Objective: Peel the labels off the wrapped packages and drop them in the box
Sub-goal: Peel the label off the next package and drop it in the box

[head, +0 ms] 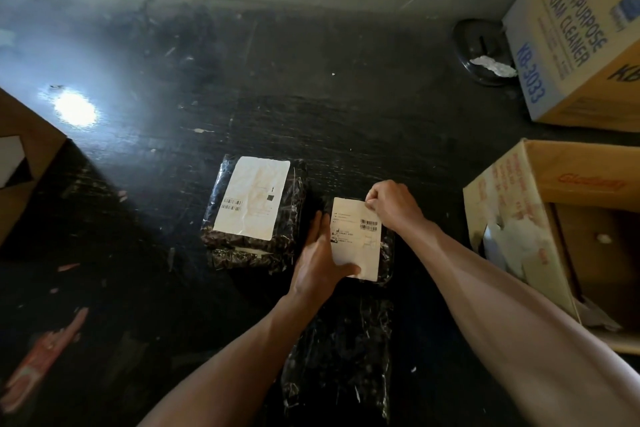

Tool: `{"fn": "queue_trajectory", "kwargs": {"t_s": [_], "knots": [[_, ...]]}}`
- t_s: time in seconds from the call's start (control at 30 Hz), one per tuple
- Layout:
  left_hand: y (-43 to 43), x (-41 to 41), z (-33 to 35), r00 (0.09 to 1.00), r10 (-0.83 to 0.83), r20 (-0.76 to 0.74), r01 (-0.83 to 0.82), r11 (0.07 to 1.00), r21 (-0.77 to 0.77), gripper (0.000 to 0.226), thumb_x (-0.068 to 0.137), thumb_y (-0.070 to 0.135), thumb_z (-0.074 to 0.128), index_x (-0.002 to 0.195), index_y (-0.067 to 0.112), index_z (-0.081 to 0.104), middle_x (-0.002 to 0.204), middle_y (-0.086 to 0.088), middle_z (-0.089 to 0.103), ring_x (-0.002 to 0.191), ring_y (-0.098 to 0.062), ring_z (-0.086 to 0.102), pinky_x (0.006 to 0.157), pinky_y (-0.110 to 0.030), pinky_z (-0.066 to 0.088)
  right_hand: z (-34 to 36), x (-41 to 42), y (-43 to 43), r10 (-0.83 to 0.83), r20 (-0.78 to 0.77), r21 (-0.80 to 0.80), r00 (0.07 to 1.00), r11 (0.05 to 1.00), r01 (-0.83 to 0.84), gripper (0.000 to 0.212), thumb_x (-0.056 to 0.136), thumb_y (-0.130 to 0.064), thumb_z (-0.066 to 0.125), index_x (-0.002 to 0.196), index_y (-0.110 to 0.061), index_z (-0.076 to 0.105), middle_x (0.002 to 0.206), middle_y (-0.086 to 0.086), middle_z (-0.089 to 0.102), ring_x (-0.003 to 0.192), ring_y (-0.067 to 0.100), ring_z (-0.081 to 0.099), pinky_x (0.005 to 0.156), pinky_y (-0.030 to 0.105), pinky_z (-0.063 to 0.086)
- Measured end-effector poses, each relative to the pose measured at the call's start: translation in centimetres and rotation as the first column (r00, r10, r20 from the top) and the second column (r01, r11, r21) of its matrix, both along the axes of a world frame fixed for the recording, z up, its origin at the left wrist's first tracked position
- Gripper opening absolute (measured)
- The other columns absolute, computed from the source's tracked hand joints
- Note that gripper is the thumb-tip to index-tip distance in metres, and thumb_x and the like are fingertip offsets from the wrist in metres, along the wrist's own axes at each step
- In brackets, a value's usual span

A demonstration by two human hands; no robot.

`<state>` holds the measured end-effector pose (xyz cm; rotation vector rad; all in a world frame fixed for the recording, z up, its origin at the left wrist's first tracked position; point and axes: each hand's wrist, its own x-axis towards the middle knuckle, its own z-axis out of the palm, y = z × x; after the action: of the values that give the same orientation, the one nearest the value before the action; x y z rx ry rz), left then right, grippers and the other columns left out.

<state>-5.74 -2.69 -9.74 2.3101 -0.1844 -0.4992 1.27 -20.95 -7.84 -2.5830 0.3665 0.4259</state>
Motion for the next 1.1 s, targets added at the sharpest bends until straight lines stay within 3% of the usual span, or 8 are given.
{"fn": "queue_trajectory", "kwargs": {"t_s": [0.2,0.33,0.47,0.57,0.77,0.87,0.97,1.1], "knots": [[-0.2,-0.1,0.3,1.000,0.015,0.004,-0.015,1.000,-0.020,0.115,0.068,0.032,0.088,0.156,0.021,0.014,0.165,0.002,0.010,0.144,-0.013,0.026,0.105,-0.033,0.038,-0.1,-0.3,0.0,0.038,0.005,-0.021,0.999,0.999,-0.038,0.012,0.100,-0.019,0.058,0.094,-0.016,0.067,0.098,0.001,0.067,0.087,0.010,0.064,0.072,0.028,0.054],[-0.4,-0.1,0.6,1.000,0.009,0.007,-0.008,0.999,-0.036,0.112,0.071,0.030,0.086,0.156,0.019,0.014,0.165,0.003,0.007,0.150,-0.011,0.009,0.109,-0.036,0.035,-0.1,-0.8,-0.7,-0.002,0.078,0.033,0.997,0.999,-0.001,0.005,0.096,-0.019,0.064,0.098,-0.019,0.068,0.105,-0.002,0.064,0.096,0.011,0.061,0.077,0.028,0.051],[-0.3,-0.2,0.6,1.000,0.009,-0.019,-0.010,1.000,-0.013,0.115,0.072,0.032,0.085,0.157,0.019,0.008,0.165,0.005,0.000,0.149,-0.009,0.008,0.110,-0.036,0.034,-0.3,-1.1,-0.8,-0.027,0.114,0.056,0.993,0.998,0.021,0.020,0.092,-0.017,0.070,0.112,-0.016,0.070,0.114,0.002,0.065,0.104,0.014,0.062,0.085,0.029,0.052],[-0.5,-0.2,0.9,1.000,-0.021,-0.017,0.020,0.999,-0.028,0.109,0.074,0.029,0.084,0.157,0.018,0.013,0.164,0.007,0.005,0.150,-0.010,-0.002,0.115,-0.040,0.028,-0.2,-1.0,-0.5,-0.018,0.099,0.060,0.995,0.998,0.012,0.022,0.093,-0.015,0.070,0.115,-0.013,0.071,0.116,0.003,0.068,0.107,0.014,0.065,0.081,0.023,0.049],[-0.4,0.0,0.7,1.000,-0.001,-0.017,0.000,1.000,-0.024,0.114,0.071,0.031,0.086,0.157,0.017,0.011,0.165,0.004,0.007,0.151,-0.012,0.002,0.112,-0.038,0.032,-0.4,-0.6,0.0,-0.071,0.120,0.081,0.990,0.995,0.062,0.009,0.093,-0.018,0.069,0.100,-0.016,0.075,0.101,-0.001,0.073,0.088,0.004,0.062,0.060,0.011,0.038],[-0.4,0.0,0.6,1.000,0.003,-0.012,-0.003,1.000,-0.024,0.115,0.071,0.032,0.086,0.157,0.017,0.011,0.165,0.004,0.008,0.150,-0.008,0.000,0.113,-0.038,0.030,-0.4,-0.3,0.1,-0.070,0.107,0.082,0.992,0.995,0.061,0.006,0.095,-0.018,0.067,0.095,-0.017,0.073,0.096,-0.003,0.071,0.084,0.004,0.061,0.060,0.014,0.040],[-0.6,-0.1,0.6,1.000,0.020,-0.020,-0.021,0.999,-0.038,0.113,0.072,0.030,0.086,0.157,0.018,0.012,0.165,0.003,0.008,0.146,0.000,-0.005,0.113,-0.035,0.028,-0.5,-0.1,0.5,-0.066,0.075,0.045,0.995,0.997,0.062,0.010,0.098,-0.020,0.061,0.091,-0.019,0.068,0.092,-0.003,0.068,0.083,0.009,0.065,0.064,0.024,0.051],[-0.8,0.2,1.0,1.000,0.000,-0.008,0.000,0.998,-0.066,0.104,0.072,0.026,0.085,0.154,0.016,0.022,0.163,0.002,0.019,0.149,-0.006,-0.006,0.114,-0.037,0.027,-0.6,-0.9,1.1,-0.060,0.196,-0.025,0.979,0.997,0.066,0.014,0.099,-0.019,0.058,0.091,-0.015,0.068,0.093,-0.002,0.066,0.087,0.011,0.062,0.065,0.022,0.048]]}}
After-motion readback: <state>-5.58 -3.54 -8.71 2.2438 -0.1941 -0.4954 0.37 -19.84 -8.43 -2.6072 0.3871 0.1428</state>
